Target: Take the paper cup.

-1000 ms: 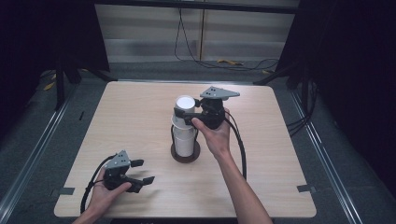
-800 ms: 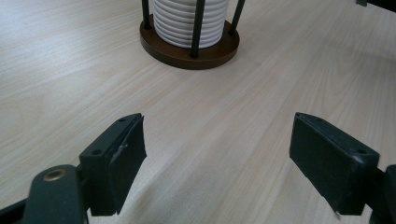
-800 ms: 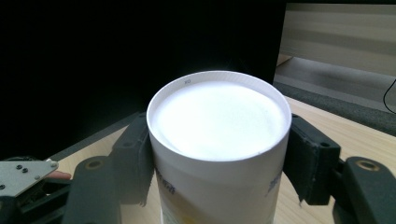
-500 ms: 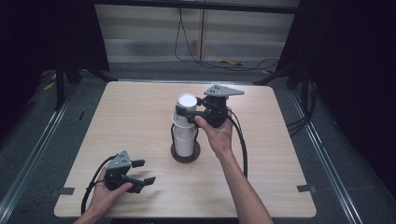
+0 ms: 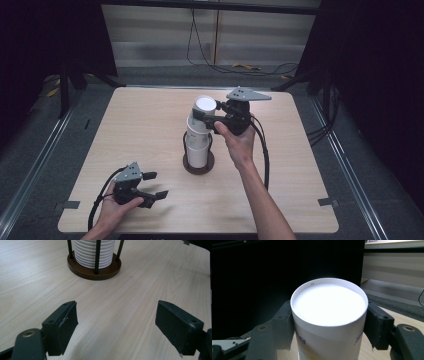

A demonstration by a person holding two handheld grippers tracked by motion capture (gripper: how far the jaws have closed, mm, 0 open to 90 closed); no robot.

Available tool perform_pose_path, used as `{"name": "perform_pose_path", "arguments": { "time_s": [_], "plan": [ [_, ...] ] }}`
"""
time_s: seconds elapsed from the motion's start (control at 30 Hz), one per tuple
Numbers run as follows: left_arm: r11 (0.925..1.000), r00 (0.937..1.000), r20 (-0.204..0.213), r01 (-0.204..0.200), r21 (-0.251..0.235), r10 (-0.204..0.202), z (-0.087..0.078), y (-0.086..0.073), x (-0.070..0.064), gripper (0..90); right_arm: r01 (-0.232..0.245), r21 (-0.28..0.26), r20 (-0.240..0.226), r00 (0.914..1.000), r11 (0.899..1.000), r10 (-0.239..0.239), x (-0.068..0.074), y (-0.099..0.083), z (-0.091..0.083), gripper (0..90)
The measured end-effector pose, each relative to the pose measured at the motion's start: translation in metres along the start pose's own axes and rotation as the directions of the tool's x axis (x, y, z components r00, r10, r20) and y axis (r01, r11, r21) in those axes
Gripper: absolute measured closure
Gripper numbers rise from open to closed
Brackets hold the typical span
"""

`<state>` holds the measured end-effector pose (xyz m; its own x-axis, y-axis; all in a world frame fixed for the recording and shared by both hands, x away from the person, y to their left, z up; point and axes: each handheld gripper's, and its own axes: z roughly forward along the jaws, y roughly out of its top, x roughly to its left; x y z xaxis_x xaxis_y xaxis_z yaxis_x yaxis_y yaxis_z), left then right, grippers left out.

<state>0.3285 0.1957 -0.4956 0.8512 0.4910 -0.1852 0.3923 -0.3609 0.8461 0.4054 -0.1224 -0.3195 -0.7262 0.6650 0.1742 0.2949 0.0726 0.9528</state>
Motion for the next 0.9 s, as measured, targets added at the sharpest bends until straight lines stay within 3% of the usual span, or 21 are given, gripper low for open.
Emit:
{"name": "perform_pose_path", "arguments": {
  "time_s": [0.43,0.47,0.57,0.7,0.87,0.9],
  "plan": [
    [0.9995,0.9997,0.009,-0.024,-0.019,0.024,0.006,0.012,-0.004,17.3,0.018,0.009,-0.016,0.9997,1.000,-0.018,0.005,0.005,-0.021,34.0],
    [0.9995,0.9998,-0.013,-0.016,-0.029,0.015,0.008,0.017,-0.005,17.2,0.023,0.015,-0.014,0.9996,1.000,-0.023,0.005,0.005,-0.026,34.1],
    [0.9993,0.9999,0.005,-0.011,-0.036,0.012,0.009,0.021,-0.006,16.0,0.016,0.017,-0.008,0.9998,1.000,-0.016,0.002,0.003,-0.032,34.1],
    [0.9986,1.0000,-0.008,0.004,-0.052,-0.005,0.012,0.029,-0.005,16.2,0.009,0.032,-0.003,1.0000,0.999,-0.009,0.000,-0.006,-0.047,34.2],
    [0.9969,1.0000,-0.003,-0.006,-0.078,0.006,0.015,0.041,-0.008,16.1,0.014,0.042,0.003,0.9999,0.999,-0.015,0.003,-0.015,-0.052,34.3],
    [0.9968,0.9991,0.011,-0.040,-0.070,0.041,0.018,0.048,-0.010,16.1,0.025,0.046,-0.002,0.9997,0.999,-0.025,0.007,-0.020,-0.055,34.3]
  ]
}}
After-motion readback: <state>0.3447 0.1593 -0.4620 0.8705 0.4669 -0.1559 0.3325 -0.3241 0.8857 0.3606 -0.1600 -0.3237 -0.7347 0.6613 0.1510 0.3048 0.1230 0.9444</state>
